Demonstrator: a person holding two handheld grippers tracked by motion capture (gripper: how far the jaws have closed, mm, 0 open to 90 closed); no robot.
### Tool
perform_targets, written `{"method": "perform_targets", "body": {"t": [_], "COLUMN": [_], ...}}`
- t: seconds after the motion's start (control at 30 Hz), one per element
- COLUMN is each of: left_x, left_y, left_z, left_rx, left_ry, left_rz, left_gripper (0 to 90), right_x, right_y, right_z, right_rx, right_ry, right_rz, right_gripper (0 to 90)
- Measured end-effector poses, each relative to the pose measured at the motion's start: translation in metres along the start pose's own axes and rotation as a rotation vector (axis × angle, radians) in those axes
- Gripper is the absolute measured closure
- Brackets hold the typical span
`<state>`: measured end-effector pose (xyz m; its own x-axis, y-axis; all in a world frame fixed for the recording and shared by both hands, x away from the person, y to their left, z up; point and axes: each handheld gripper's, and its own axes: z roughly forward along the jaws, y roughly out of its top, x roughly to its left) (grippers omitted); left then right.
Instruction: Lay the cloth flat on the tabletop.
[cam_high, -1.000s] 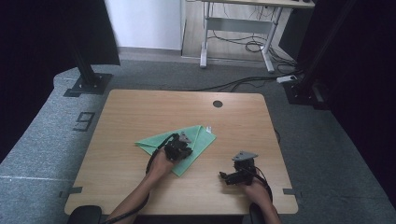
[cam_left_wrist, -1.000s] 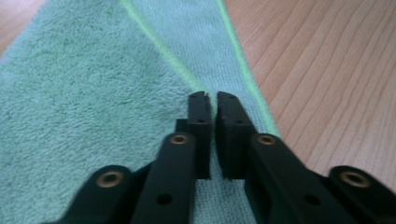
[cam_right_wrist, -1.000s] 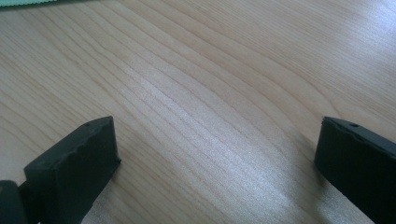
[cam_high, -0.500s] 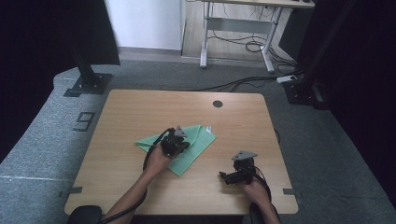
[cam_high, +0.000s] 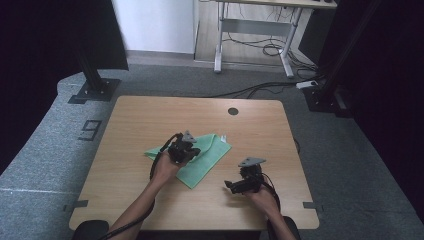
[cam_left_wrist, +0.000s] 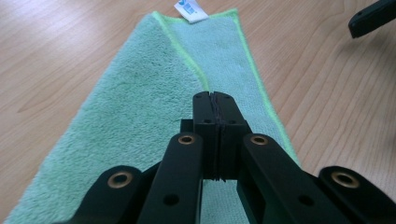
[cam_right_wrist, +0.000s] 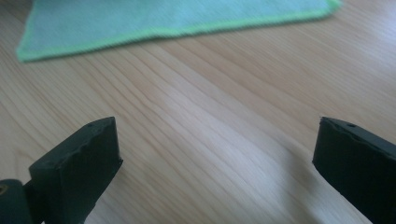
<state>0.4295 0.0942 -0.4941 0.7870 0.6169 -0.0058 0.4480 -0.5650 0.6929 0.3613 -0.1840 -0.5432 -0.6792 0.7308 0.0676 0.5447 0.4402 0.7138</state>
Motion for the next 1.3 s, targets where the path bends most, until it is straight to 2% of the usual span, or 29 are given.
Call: {"method": "perform_targets", "body": {"t": [0.43,0.5,0.63,0.77,1.03,1.3], "left_x": [0.009,0.010,0.012,0.013,0.015,0.019], "left_y": [-0.002,-0.003,-0.004,-0.005,-0.006,-0.006], "left_z": [-0.007,-0.007,-0.006,-0.006,-0.007,-0.011], "left_rx": [-0.012,-0.011,-0.006,-0.005,-0.007,-0.011], "left_ry": [0.009,0.009,0.009,0.008,0.012,0.025], "left_rz": [-0.015,-0.014,-0.016,-0.018,-0.020,-0.027], "left_gripper": [88.7,88.7,88.7,88.7,88.7,88.7], "right_x": [0.039,0.041,0.054,0.060,0.077,0.073], "right_y": [0.042,0.044,0.052,0.056,0.057,0.053], "right_z": [0.035,0.038,0.055,0.062,0.076,0.072], "right_rx": [-0.016,-0.013,0.008,0.013,0.030,0.034], "right_ry": [0.037,0.036,0.013,0.002,-0.033,-0.040], "right_rz": [-0.056,-0.060,-0.069,-0.073,-0.134,-0.123], "right_gripper": [1.7,1.6,0.4,0.0,0.0,0.0]}}
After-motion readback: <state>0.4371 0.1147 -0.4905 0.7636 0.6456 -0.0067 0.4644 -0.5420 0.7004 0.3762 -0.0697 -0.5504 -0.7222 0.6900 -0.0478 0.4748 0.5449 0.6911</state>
